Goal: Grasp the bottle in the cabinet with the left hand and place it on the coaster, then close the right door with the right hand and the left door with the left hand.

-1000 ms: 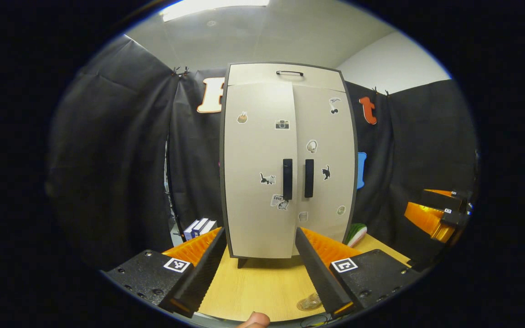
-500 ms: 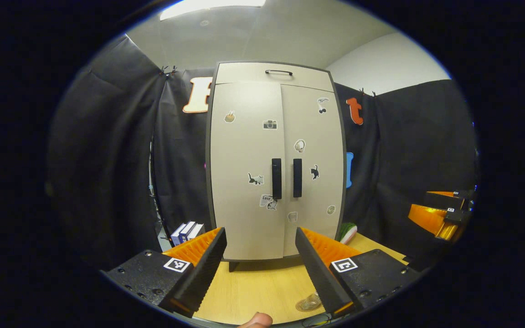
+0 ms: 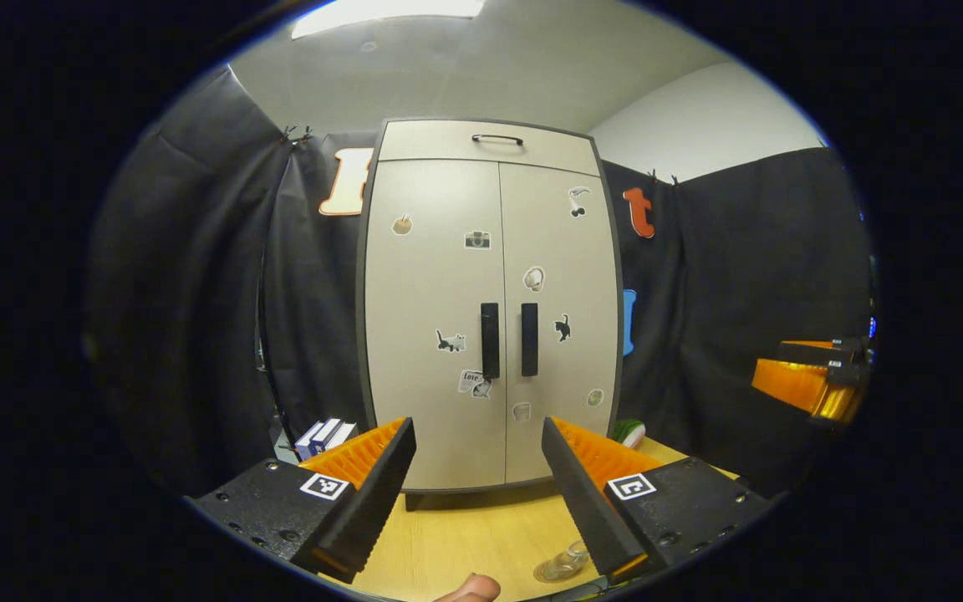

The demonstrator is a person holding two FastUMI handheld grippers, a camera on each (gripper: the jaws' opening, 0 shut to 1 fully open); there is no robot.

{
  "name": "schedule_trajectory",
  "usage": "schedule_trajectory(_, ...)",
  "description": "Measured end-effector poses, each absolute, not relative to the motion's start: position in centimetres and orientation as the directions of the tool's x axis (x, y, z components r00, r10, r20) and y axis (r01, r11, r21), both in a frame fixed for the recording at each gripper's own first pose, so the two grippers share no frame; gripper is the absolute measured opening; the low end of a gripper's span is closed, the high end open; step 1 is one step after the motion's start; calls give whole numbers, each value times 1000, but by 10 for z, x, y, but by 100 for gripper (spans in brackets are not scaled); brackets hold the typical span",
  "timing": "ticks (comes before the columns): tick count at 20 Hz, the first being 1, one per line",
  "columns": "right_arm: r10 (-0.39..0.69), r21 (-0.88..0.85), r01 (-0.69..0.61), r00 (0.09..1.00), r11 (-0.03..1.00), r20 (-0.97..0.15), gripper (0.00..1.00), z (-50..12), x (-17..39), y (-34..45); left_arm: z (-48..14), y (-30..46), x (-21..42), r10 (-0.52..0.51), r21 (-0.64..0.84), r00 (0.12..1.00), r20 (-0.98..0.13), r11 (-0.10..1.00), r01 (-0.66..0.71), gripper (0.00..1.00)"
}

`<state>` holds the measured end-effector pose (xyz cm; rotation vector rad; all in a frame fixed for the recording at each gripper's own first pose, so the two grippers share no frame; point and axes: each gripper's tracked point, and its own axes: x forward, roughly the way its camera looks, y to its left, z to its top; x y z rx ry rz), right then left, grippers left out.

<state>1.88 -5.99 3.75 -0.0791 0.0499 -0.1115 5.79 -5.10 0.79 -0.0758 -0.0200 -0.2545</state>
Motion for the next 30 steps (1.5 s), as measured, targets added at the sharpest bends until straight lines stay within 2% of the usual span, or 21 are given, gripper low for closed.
schedule_trajectory(7,-118,-75,115,992,991,-34,99,48,16,-97,6,-73,63,-263,-112,965,-23,959,259,96)
schedule_trajectory(20,-66,-121,67,998,990,7,99,61,9,-127,32,-107,78,-252,-121,967,16,960,252,96)
schedule_trajectory(26,-44,-95,47,998,994,38,99,67,10,-136,42,-117,82,-194,-92,981,26,976,196,96)
schedule_trajectory(30,-42,-124,48,998,991,52,98,67,9,-152,46,-143,87,-197,-90,980,23,976,199,96)
